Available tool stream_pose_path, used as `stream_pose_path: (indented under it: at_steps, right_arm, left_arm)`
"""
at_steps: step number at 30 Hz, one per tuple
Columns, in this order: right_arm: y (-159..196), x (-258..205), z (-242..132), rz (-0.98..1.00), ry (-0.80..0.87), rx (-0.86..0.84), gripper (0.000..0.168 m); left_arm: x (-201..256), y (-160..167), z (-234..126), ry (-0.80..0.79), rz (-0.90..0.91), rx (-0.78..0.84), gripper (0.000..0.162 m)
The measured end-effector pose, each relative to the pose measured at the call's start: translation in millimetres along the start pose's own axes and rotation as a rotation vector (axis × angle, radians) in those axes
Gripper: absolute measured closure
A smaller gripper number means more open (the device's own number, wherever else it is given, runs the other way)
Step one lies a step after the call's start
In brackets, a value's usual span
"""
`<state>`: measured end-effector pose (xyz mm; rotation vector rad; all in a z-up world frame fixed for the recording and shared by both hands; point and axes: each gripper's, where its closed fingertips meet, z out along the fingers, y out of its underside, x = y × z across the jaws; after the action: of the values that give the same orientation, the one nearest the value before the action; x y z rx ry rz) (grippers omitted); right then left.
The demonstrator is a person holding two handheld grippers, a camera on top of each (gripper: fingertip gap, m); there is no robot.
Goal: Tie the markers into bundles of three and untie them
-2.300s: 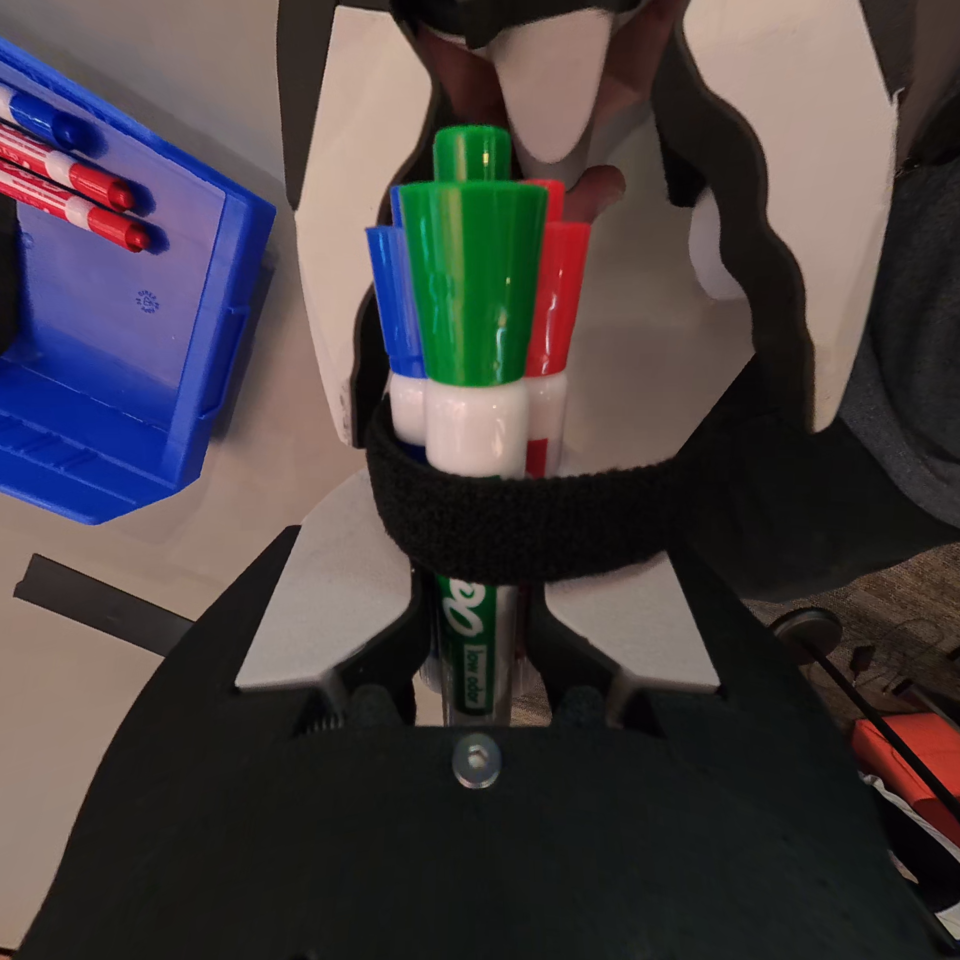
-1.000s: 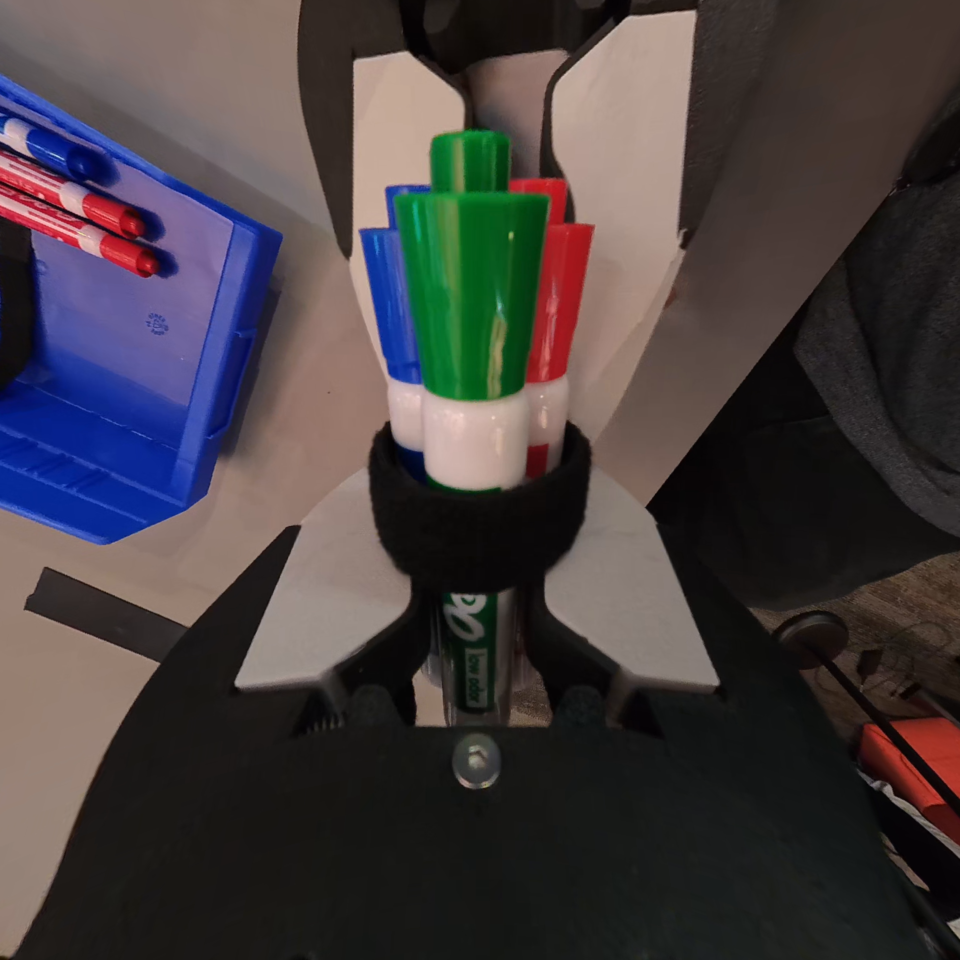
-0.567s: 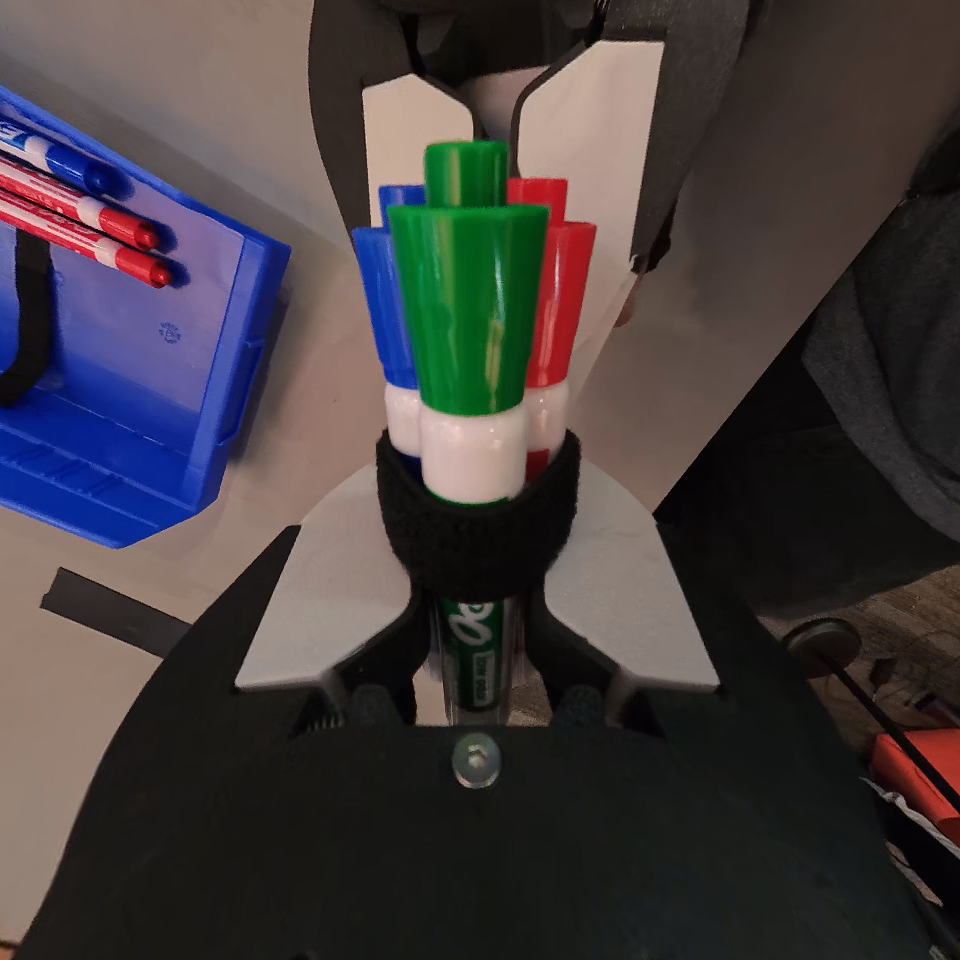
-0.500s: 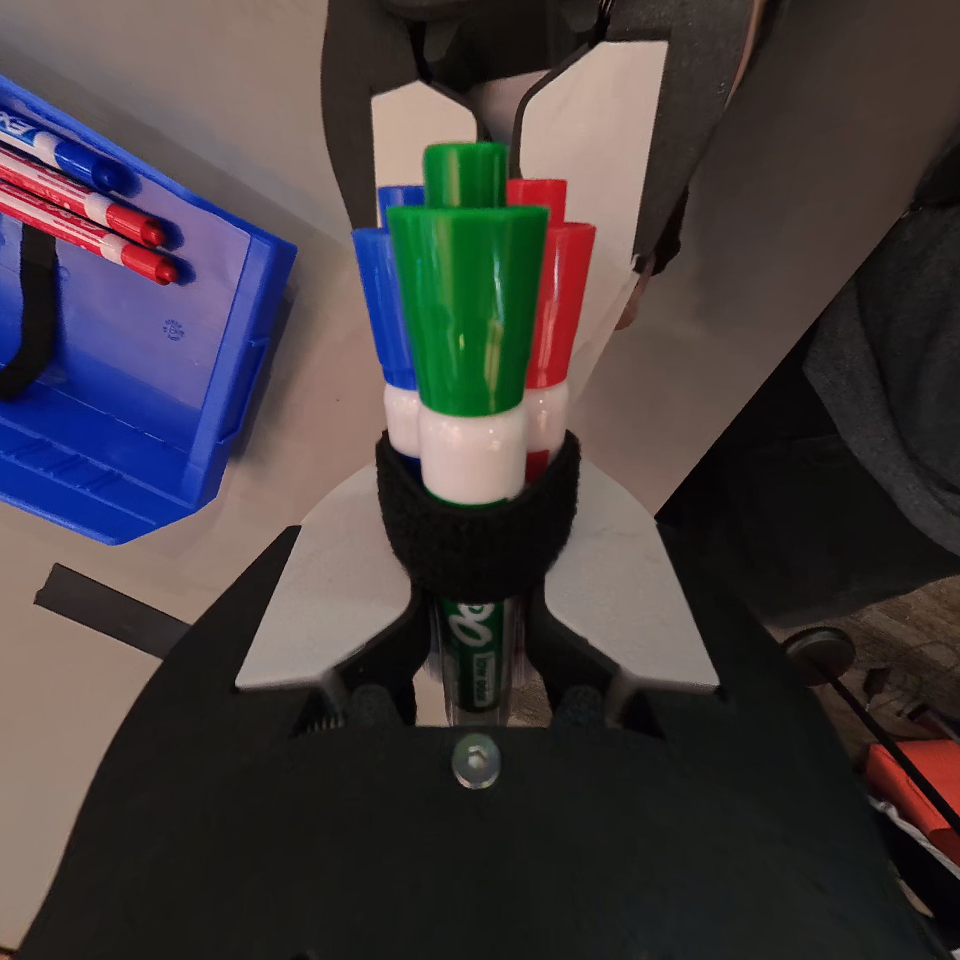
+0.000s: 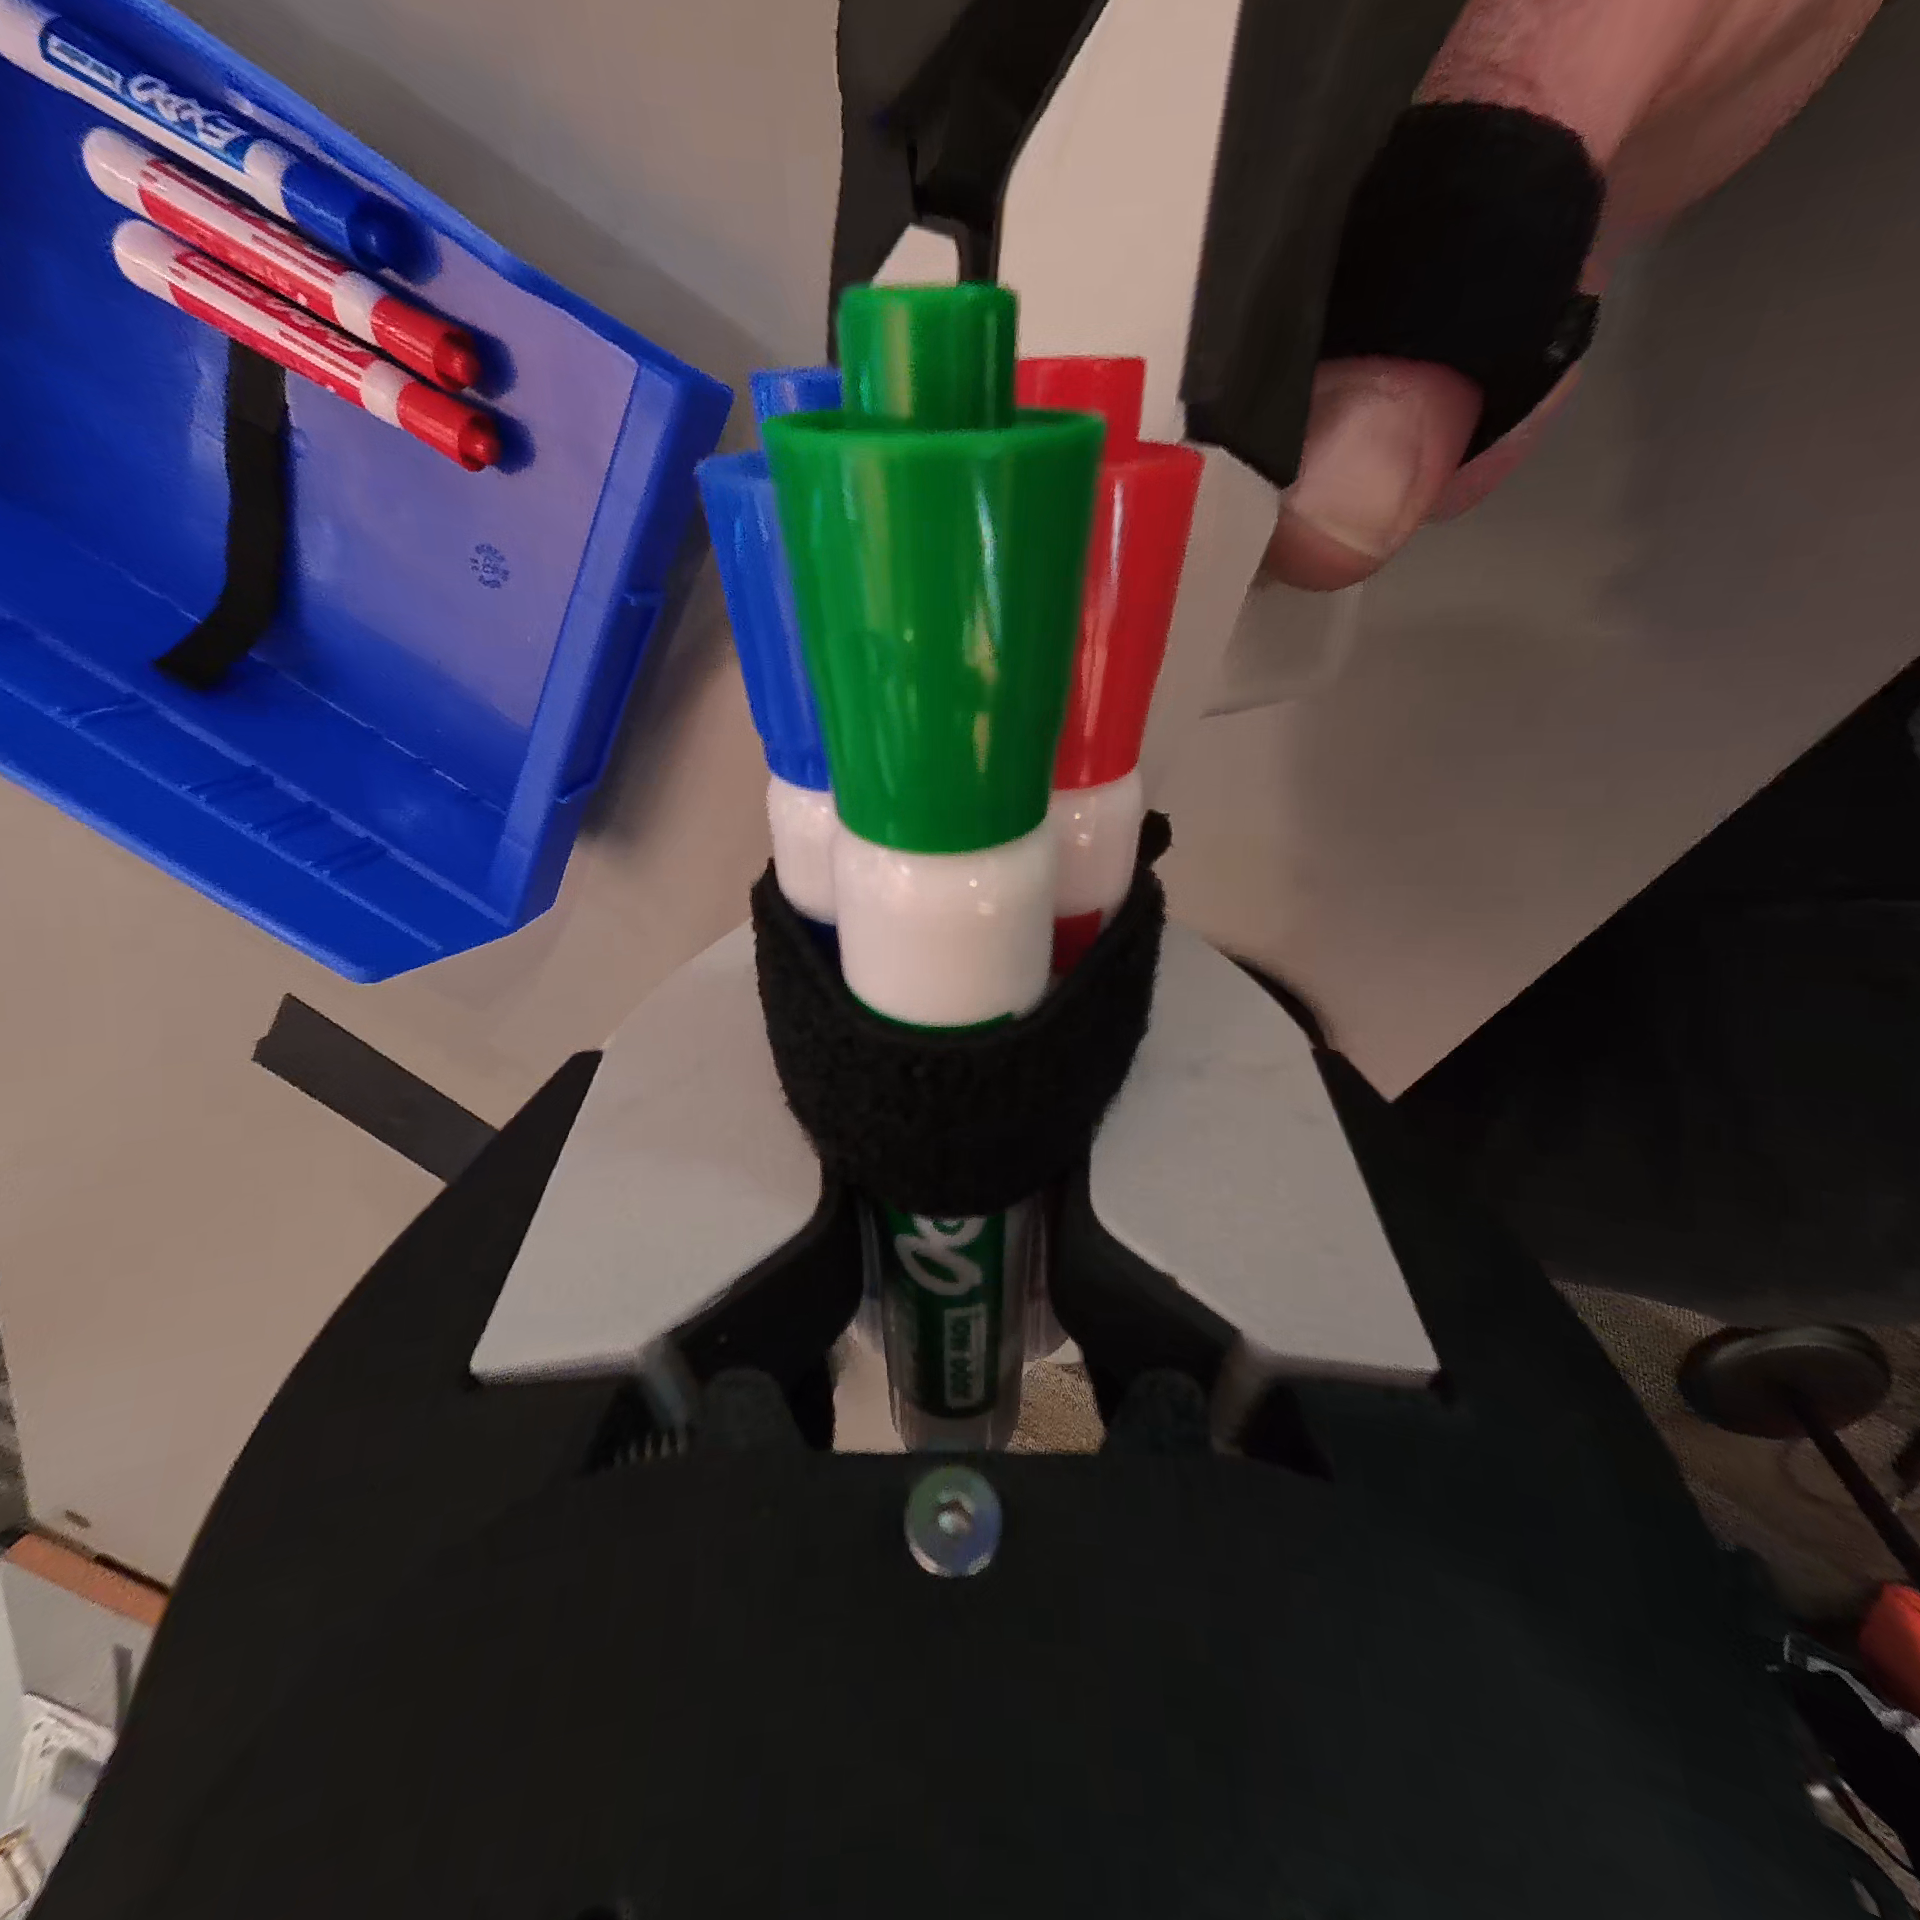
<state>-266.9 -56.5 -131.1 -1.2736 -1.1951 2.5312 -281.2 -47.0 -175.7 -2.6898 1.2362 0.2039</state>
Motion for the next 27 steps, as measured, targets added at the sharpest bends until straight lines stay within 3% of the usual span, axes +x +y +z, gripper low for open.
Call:
stream_pose_path:
  at_steps: [15, 27]
  right_arm:
    - [0, 9, 0, 0.143, -0.014, 0.041, 0.167]
    - [5, 13, 0, 0.024, 0.033, 0.003, 0.168]
  left_arm:
    - [-8, 4, 9, -0.055, 0.002, -0.03, 0.12]
    - [-6, 8, 11, -0.001, -0.027, -0.032, 0.12]
